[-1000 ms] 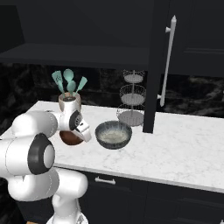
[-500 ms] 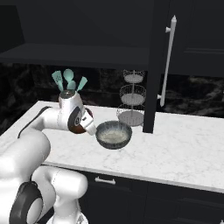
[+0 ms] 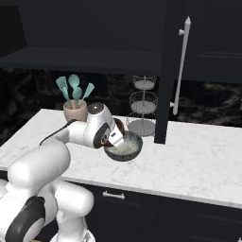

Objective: Pick up the bowls on the counter and stack them on top of one another in the open cabinet. Place the smaller bowl on top of the larger bowl.

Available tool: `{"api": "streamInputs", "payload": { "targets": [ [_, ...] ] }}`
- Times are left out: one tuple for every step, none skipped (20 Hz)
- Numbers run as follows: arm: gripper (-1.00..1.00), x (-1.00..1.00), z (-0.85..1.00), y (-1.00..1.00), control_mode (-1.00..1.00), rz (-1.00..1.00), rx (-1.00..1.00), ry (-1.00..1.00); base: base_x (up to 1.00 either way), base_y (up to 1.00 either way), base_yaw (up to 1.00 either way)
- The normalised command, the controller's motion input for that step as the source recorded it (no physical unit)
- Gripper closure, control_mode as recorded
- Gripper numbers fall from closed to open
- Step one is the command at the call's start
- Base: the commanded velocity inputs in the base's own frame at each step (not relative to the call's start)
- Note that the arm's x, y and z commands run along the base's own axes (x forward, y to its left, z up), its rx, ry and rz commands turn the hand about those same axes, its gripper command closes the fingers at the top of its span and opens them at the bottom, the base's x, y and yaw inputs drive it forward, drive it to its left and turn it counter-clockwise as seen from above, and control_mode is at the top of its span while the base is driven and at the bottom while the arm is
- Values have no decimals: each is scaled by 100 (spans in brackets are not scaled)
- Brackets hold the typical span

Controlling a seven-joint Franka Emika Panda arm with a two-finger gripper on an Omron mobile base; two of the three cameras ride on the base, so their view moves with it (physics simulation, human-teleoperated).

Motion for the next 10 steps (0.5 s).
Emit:
{"api": "streamInputs", "payload": {
  "targets": [
    [100, 41, 0, -44, -100, 0, 3, 4, 0, 0, 0],
    [100, 33, 0, -40, -100, 0, 3, 0, 0, 0, 0],
    [100, 45, 0, -29, -100, 0, 0, 5, 0, 0, 0],
    [100, 37, -12, -22, -100, 0, 0, 6, 0, 0, 0],
    [100, 21, -17, -29, -100, 0, 0, 7, 0, 0, 0],
    [100, 24, -17, -30, -100, 0, 0, 7, 0, 0, 0],
    [100, 41, -14, -22, -100, 0, 0, 13, 0, 0, 0],
    [100, 46, -14, -11, -100, 0, 0, 12, 0, 0, 0],
    [100, 49, -21, -14, -100, 0, 0, 13, 0, 0, 0],
    [100, 40, -29, -15, -100, 0, 0, 12, 0, 0, 0]
  ]
}}
